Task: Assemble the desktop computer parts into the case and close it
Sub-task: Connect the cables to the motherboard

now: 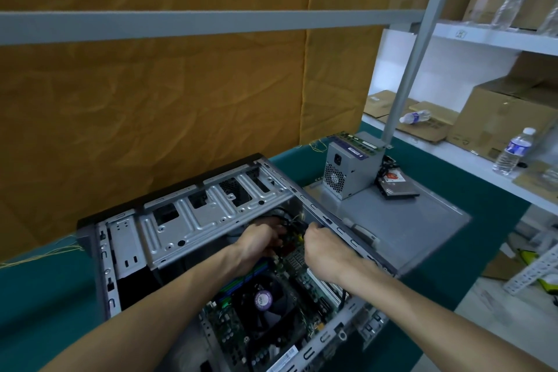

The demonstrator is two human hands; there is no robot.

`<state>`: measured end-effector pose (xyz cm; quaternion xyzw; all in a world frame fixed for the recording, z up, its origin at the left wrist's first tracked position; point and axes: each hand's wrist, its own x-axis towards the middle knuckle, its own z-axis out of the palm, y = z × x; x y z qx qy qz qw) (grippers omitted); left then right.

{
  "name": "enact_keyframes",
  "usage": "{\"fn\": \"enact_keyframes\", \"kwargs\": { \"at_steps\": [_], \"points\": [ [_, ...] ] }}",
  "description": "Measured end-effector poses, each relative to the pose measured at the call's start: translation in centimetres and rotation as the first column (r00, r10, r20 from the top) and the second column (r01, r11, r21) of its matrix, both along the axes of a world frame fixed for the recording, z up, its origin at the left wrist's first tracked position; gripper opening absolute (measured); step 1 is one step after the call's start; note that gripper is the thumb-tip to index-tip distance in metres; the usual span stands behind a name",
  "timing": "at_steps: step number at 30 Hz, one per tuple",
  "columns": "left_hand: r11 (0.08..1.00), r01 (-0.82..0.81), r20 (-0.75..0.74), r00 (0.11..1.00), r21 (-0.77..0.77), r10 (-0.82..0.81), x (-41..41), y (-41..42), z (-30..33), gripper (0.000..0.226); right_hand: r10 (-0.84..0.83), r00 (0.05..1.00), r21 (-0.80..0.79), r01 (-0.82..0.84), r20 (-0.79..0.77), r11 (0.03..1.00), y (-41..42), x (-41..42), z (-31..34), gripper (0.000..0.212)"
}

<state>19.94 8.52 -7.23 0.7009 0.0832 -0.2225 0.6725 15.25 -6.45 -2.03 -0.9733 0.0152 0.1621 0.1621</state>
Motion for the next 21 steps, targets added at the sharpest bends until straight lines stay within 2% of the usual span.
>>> {"fn": "enact_keyframes", "kwargs": {
  "at_steps": [5, 7, 9, 11, 13, 15, 17, 19, 20, 21],
  "points": [
    [0.989, 0.061, 0.09, 0.993, 0.138, -0.074, 0.3, -0.2, -0.4, 0.034, -0.004, 1.0, -0.089, 0.003, -0.006, 0.996, 0.6, 0.6, -0.3, 0.064],
    [0.956, 0.126, 0.175, 0.969, 0.263, -0.176, 0.3, -0.4, -0.2, 0.045, -0.003, 1.0, -0.181, 0.003, 0.003, 0.984, 1.1, 0.9, -0.4, 0.074],
    [0.872, 0.216, 0.254, 0.901, 0.438, -0.351, 0.1, -0.5, 0.2, 0.047, 0.02, 1.0, -0.277, -0.015, 0.013, 0.961, 1.6, 1.3, -0.3, 0.079],
    [0.755, 0.24, 0.287, 0.821, 0.61, -0.493, -0.3, -0.6, 1.1, 0.028, 0.057, 0.998, -0.354, -0.049, 0.013, 0.934, 2.2, 1.3, 0.0, 0.078],
    [0.688, 0.182, 0.351, 0.753, 0.702, -0.557, -0.9, -0.4, 2.0, 0.014, 0.108, 0.994, -0.394, -0.095, 0.01, 0.914, 2.7, 1.1, 0.5, 0.073],
    [0.685, 0.103, 0.457, 0.672, 0.722, -0.583, -1.5, 0.1, 3.1, 0.014, 0.182, 0.982, -0.411, -0.149, 0.042, 0.9, 2.7, 0.0, 1.4, 0.065],
    [0.689, -0.001, 0.558, 0.587, 0.725, -0.587, -1.9, 1.1, 4.0, 0.019, 0.296, 0.922, -0.393, -0.183, 0.251, 0.901, 1.7, -1.3, 2.6, 0.04],
    [0.633, -0.194, 0.642, 0.448, 0.749, -0.622, -1.7, 2.0, 4.4, 0.026, 0.352, 0.768, -0.361, -0.169, 0.535, 0.917, 0.0, -2.2, 3.5, 0.019],
    [0.582, -0.281, 0.644, 0.397, 0.763, -0.653, -1.3, 2.3, 4.5, 0.035, 0.339, 0.73, -0.359, -0.137, 0.594, 0.923, -1.1, -2.2, 3.5, 0.024],
    [0.504, -0.326, 0.6, 0.403, 0.8, -0.691, -0.9, 2.5, 4.3, 0.048, 0.289, 0.779, -0.354, -0.092, 0.557, 0.931, -2.1, -2.2, 3.4, 0.038]
  ]
}}
